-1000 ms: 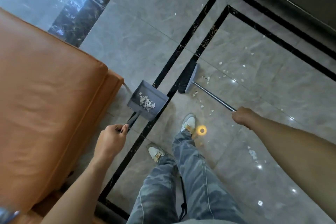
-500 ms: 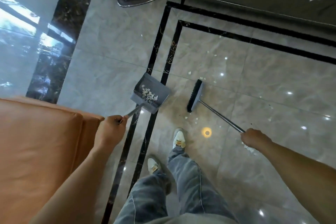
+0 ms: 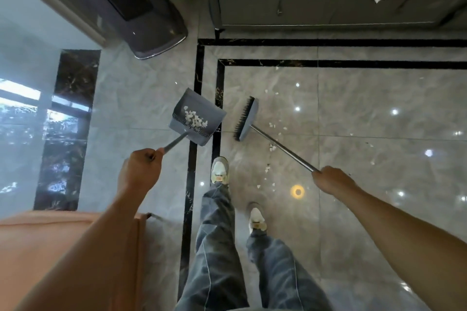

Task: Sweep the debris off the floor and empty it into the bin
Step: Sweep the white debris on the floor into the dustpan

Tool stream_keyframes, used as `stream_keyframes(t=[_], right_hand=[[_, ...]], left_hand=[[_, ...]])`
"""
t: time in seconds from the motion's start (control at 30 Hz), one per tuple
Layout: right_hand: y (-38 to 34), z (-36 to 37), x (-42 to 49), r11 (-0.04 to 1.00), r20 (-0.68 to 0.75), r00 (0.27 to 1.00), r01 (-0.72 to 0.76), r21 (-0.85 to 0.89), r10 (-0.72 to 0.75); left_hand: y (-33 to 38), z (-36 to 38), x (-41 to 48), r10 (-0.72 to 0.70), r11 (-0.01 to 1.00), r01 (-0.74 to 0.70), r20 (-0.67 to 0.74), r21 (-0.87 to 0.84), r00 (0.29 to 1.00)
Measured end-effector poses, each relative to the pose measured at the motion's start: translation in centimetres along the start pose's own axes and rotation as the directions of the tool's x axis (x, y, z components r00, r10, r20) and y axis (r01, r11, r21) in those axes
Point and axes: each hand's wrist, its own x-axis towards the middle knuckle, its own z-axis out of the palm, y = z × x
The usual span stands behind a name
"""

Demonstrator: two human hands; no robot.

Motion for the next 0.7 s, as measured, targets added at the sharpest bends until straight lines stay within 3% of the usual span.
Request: stream_keyframes(t=[0.23, 0.43, 0.57, 0.7], right_hand=[[-7.3, 1.3, 4.6, 0.994, 0.051, 0.998, -0.045, 0.102, 0.04], [-3.2, 0.9, 5.4, 0.948, 0.086, 0.97, -0.239, 0.21, 0.225], [-0.5, 0.3, 3.9, 0.86, 0.139, 0.93, -0.367, 0.355, 0.339], [0.8, -0.5, 1.5, 0.826, 0.119, 0.939, -0.34, 0.45, 0.321]], left_hand=[[0.9, 0.5, 6.7, 0.024, 1.0, -0.024, 0.019, 0.007, 1.0], [3.0, 1.9, 11.2, 0.014, 1.0, -0.017, 0.097, 0.026, 0.995], [6.1, 2.4, 13.8, 0.043, 0.998, -0.05, 0.164, 0.042, 0.985], [9.3, 2.7, 15.9, 0.087, 0.994, -0.101, 0.24, 0.047, 0.967]])
